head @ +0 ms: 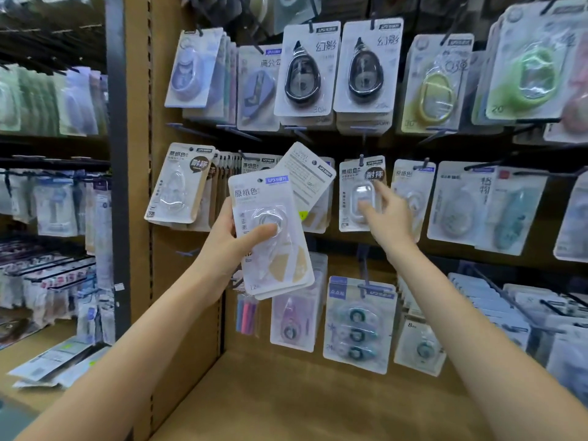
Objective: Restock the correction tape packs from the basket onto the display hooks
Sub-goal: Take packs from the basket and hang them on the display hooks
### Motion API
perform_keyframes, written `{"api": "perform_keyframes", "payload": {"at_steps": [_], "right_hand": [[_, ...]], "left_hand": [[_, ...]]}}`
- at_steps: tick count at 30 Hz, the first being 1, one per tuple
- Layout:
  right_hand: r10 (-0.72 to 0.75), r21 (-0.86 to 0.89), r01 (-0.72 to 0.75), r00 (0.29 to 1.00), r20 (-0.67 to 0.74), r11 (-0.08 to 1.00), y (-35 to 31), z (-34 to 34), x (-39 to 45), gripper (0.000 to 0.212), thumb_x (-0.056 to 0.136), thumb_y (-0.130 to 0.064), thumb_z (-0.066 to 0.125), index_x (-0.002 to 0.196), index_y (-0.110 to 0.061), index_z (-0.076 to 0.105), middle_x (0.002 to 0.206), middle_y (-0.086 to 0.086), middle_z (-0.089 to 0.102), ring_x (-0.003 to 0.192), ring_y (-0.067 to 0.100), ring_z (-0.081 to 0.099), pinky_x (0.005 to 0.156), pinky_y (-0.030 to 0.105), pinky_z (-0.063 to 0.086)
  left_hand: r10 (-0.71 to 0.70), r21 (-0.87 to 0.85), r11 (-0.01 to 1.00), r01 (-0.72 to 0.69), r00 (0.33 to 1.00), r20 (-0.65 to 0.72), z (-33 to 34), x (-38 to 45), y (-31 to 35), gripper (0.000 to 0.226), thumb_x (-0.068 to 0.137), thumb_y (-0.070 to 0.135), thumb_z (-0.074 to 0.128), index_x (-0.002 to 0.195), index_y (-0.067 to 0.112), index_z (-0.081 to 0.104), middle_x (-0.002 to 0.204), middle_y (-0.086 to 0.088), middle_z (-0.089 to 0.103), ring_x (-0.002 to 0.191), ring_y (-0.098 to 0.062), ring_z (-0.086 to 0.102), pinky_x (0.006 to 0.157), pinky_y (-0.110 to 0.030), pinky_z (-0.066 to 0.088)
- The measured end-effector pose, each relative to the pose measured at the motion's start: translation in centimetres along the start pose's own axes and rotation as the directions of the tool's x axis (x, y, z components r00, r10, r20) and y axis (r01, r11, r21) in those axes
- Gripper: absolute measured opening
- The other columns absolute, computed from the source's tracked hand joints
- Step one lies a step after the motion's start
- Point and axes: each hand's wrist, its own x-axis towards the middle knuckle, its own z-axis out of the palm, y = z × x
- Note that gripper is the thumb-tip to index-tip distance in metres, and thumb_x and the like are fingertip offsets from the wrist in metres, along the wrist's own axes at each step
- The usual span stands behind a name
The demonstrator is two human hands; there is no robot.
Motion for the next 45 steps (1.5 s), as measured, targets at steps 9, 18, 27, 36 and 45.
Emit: {"api": "perform_keyframes", "payload": {"at_steps": [9, 18, 27, 36, 45], "right_hand": [[0.094, 0.014, -0.099, 0.979, 0.181, 0.995, -2.4, 0.0, -3.2, 0.033, 0.098, -0.034, 0.042, 0.122, -0.013, 0.052, 0.124, 0.016, 0.053, 0.104, 0.024, 0.058, 0.088, 0.034, 0.05], [0.114, 0.593, -0.502, 0.815, 0.568, 0.63, -3.6, -2.5, -4.9, 0.012, 0.094, -0.018, 0.051, 0.099, -0.013, 0.061, 0.053, 0.001, 0.06, 0.041, 0.009, 0.052, 0.038, 0.016, 0.041], [-0.044, 0.771, -0.463, 0.845, 0.533, 0.437, -2.2, -6.2, -5.5, 0.032, 0.092, -0.006, 0.04, 0.111, -0.001, 0.065, 0.111, 0.007, 0.07, 0.108, 0.021, 0.064, 0.092, 0.033, 0.053], [-0.048, 0.609, -0.24, 0.908, 0.417, 0.756, -1.0, -6.7, -5.7, 0.03, 0.084, 0.0, 0.062, 0.102, -0.023, 0.061, 0.125, 0.014, 0.057, 0.096, 0.023, 0.067, 0.076, 0.031, 0.056], [-0.152, 0.619, -0.187, 0.879, 0.453, 0.763, 0.7, -8.4, -6.3, 0.093, 0.073, -0.002, 0.07, 0.135, -0.055, 0.025, 0.14, -0.002, 0.046, 0.121, 0.023, 0.054, 0.082, 0.037, 0.056]], "left_hand": [[-0.072, 0.014, 0.997, 0.071, 0.994, 0.087, -1.8, -0.8, 0.2, 0.056, 0.07, 0.015, 0.077, 0.116, 0.031, 0.05, 0.11, 0.0, 0.068, 0.102, -0.021, 0.066, 0.075, -0.037, 0.056], [-0.16, -0.021, 0.984, 0.175, 0.938, 0.307, 1.1, -0.4, 0.8, 0.063, 0.073, 0.006, 0.065, 0.129, 0.028, 0.044, 0.115, -0.006, 0.067, 0.105, -0.024, 0.065, 0.083, -0.042, 0.056], [-0.194, 0.051, 0.98, 0.19, 0.979, 0.066, 1.6, 0.2, 0.5, 0.052, 0.08, 0.011, 0.069, 0.123, 0.026, 0.047, 0.115, -0.005, 0.066, 0.101, -0.023, 0.066, 0.09, -0.046, 0.051], [0.035, 0.296, 0.952, -0.076, 0.989, 0.142, 4.2, -0.1, 1.6, 0.074, 0.074, 0.023, 0.073, 0.12, 0.06, 0.028, 0.13, 0.01, 0.055, 0.115, -0.006, 0.056, 0.1, -0.041, 0.045], [0.025, 0.472, 0.871, -0.137, 0.971, 0.236, 6.7, -0.4, 0.7, 0.025, 0.09, 0.022, 0.059, 0.113, 0.032, 0.061, 0.117, 0.027, 0.055, 0.115, 0.004, 0.05, 0.106, -0.037, 0.039]]}}
